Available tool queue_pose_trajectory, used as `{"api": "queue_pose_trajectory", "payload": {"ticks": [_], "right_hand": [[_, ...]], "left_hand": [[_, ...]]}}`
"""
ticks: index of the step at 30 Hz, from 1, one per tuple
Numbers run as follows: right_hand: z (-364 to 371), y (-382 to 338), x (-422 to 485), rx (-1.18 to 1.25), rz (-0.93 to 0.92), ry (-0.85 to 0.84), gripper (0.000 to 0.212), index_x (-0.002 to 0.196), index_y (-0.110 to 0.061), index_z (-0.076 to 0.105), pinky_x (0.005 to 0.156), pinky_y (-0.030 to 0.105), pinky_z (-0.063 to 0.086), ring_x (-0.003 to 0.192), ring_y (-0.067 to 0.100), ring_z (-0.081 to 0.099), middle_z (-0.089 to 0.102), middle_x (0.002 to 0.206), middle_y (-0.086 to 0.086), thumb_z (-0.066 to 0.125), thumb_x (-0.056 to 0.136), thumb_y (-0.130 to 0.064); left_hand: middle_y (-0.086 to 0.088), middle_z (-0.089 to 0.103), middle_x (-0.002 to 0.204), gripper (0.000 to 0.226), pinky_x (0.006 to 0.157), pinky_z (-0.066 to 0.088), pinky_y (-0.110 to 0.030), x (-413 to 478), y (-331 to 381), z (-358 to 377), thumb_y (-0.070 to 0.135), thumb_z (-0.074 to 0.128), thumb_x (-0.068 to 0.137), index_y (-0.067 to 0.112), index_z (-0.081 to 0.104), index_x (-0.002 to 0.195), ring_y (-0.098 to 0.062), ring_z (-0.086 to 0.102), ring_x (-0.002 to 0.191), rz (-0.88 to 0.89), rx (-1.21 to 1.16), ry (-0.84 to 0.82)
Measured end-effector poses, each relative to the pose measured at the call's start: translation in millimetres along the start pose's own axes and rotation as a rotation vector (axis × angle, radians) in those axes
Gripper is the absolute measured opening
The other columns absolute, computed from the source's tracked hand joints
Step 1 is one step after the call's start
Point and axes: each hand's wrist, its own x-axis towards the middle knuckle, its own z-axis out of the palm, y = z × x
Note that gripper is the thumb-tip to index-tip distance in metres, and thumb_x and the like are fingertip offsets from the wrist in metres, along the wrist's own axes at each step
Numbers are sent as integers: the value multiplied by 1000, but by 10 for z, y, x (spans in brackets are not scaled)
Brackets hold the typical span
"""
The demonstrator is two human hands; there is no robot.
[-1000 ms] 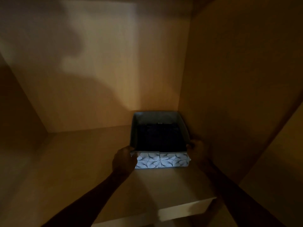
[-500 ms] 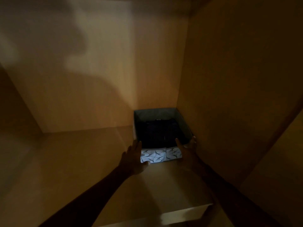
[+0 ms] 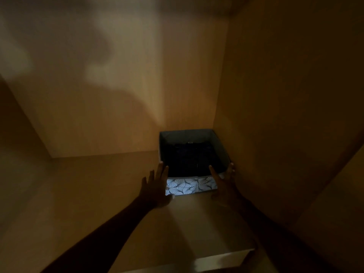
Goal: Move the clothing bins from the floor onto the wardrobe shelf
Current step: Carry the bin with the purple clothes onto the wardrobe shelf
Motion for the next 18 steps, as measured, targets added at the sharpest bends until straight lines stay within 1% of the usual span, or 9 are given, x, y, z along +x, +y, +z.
{"api": "queue_pose_trajectory", "payload": {"ticks": [4, 8, 12, 16, 18], "right_hand": [[51, 9, -42, 11, -22, -21, 109, 149, -37, -10, 118, 55, 7, 140, 45, -29, -44, 146, 22, 74, 81, -23], [94, -46, -26, 9, -16, -1, 106, 150, -35, -8, 118, 58, 8, 140, 46, -27, -40, 147, 25, 73, 81, -31], [128, 8, 50, -28, -10, 10, 111, 150, -38, -6, 117, 56, 6, 140, 48, -26, -41, 147, 25, 77, 78, -32], [107, 54, 54, -74, 8, 21, 111, 150, -38, -5, 117, 54, 8, 142, 46, -21, -35, 150, 24, 77, 76, -38], [98, 42, 10, -21, 0, 15, 108, 150, -38, -5, 118, 53, 7, 143, 44, -21, -36, 151, 22, 76, 79, -31]], "left_hand": [[-3, -28, 158, 107, 116, 5, -62, -6, -53, -27, 58, 59, 82, 23, -15, 152, -39, -6, 148, -14, 42, 5], [-5, -24, 159, 107, 116, 10, -60, -68, -97, -54, 57, 60, 83, 22, -14, 152, -37, -2, 148, -1, 28, 15], [-6, -22, 160, 106, 116, 16, -60, -168, -100, -41, 57, 60, 82, 22, -10, 153, -33, 2, 149, 35, -28, 27], [-5, -20, 161, 105, 115, 20, -59, -245, -119, -32, 61, 58, 80, 25, -8, 153, -30, 8, 149, 72, -98, 25], [-5, -15, 162, 104, 115, 23, -57, -306, -150, -68, 62, 57, 81, 25, -7, 153, -29, 12, 149, 88, -117, 41]]}}
